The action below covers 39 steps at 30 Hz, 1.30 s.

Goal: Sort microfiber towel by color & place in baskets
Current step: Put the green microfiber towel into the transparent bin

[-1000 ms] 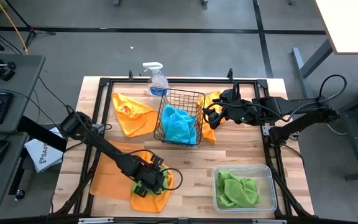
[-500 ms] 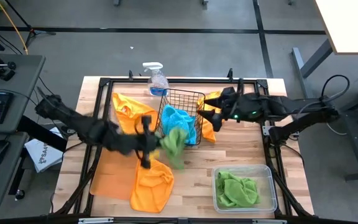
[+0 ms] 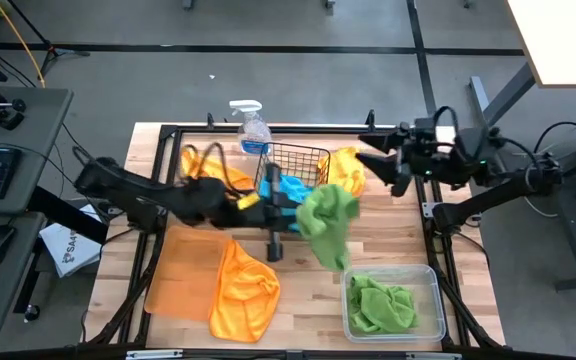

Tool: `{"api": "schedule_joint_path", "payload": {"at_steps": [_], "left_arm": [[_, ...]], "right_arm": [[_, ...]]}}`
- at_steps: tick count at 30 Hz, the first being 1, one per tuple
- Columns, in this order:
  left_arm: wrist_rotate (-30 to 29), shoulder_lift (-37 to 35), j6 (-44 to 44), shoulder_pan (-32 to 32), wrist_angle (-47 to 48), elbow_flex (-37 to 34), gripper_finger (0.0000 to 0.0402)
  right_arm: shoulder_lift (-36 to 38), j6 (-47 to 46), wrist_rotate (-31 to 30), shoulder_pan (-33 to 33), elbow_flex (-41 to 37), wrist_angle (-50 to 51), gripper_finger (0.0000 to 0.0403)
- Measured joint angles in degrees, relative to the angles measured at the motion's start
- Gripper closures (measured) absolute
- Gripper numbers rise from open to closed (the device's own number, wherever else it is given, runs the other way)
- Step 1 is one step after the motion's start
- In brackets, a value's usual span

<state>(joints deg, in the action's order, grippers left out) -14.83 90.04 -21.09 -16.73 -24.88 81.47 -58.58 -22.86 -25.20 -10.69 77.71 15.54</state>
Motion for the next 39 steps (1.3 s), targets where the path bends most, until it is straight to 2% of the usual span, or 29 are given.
{"api": "schedule_joint_path", "payload": {"at_steps": [3, 7, 10, 14, 24, 28, 32, 39], "left_arm": [[4.7, 5.5, 3.0, 1.2, -8.1, 0.0, 0.0401], [9.4, 12.8, 11.4, 2.4, -17.9, 0.0, 0.0401], [13.5, 18.3, 17.0, 2.6, -22.0, 1.6, 0.0401], [19.8, 25.4, 22.4, 1.7, -23.0, 6.1, 0.0397], [20.2, 41.8, 26.5, -0.8, -23.0, 18.8, 0.0393], [20.1, 45.2, 30.3, -0.8, -21.0, 21.4, 0.0388], [22.2, 45.5, 33.9, -0.7, -17.3, 21.6, 0.0357], [26.2, 44.0, 34.9, -1.1, -12.9, 21.9, 0.0252]], "right_arm": [[1.0, 0.4, -1.6, -0.5, 0.0, 0.5, 0.0096], [1.3, -0.9, -2.8, -0.7, 0.0, 3.0, 0.0096], [1.1, -3.1, -3.1, -0.7, 0.0, 5.5, 0.0096], [0.5, -5.8, -3.5, -0.7, 0.0, 8.3, 0.0096], [0.1, -7.1, -3.8, -0.7, 0.0, 9.3, 0.0096], [0.1, -8.2, -3.8, -0.7, 0.0, 9.4, 0.0096], [0.1, -8.2, -3.8, -0.7, 0.0, 9.5, 0.0096], [0.1, -7.9, -3.8, -0.7, 0.0, 9.6, 0.0096]]}}
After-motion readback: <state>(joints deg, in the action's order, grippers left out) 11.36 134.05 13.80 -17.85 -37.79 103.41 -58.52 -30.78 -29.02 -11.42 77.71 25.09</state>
